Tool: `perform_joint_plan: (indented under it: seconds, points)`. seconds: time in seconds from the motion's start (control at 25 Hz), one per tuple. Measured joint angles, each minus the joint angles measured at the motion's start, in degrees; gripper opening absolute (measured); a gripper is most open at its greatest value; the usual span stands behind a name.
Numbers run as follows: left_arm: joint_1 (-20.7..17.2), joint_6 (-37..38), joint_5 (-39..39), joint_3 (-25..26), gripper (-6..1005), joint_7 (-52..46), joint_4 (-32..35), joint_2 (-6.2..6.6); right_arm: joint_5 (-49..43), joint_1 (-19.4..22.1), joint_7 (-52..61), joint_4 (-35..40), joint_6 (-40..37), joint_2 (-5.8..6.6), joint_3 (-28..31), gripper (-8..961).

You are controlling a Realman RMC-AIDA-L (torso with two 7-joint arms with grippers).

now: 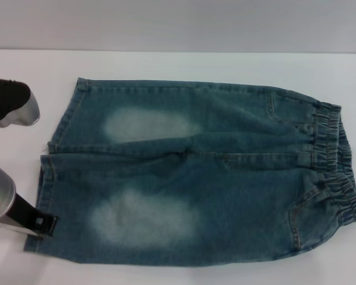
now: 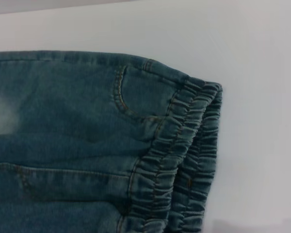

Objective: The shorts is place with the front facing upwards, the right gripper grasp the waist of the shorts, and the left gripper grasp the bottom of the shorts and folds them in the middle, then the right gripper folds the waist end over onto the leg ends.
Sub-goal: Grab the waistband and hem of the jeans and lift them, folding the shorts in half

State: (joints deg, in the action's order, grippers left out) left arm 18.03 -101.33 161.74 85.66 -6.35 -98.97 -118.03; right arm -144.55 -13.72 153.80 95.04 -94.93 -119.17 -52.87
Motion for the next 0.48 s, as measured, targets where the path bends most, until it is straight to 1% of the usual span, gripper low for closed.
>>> perform_joint_plan:
  seconds: [0.24,0.4,0.48]
  points:
    - [0.1,-1.6,0.3,0.1,6,-1.2,-2.4,0.00,0.1,0.4,-0.1,0.0,-0.2,0.00,0.0,792]
    - [-0.8,-2.9,3.2,-2.4,10,-3.4,-5.4,0.01,0.1,0.6,-0.1,0.3,-0.2,0.00,-0.1,792]
    - [-0.8,-3.7,3.6,-3.4,12,-4.0,-5.6,-0.03,0.4,0.7,-0.2,0.4,-0.2,-0.01,-0.1,792]
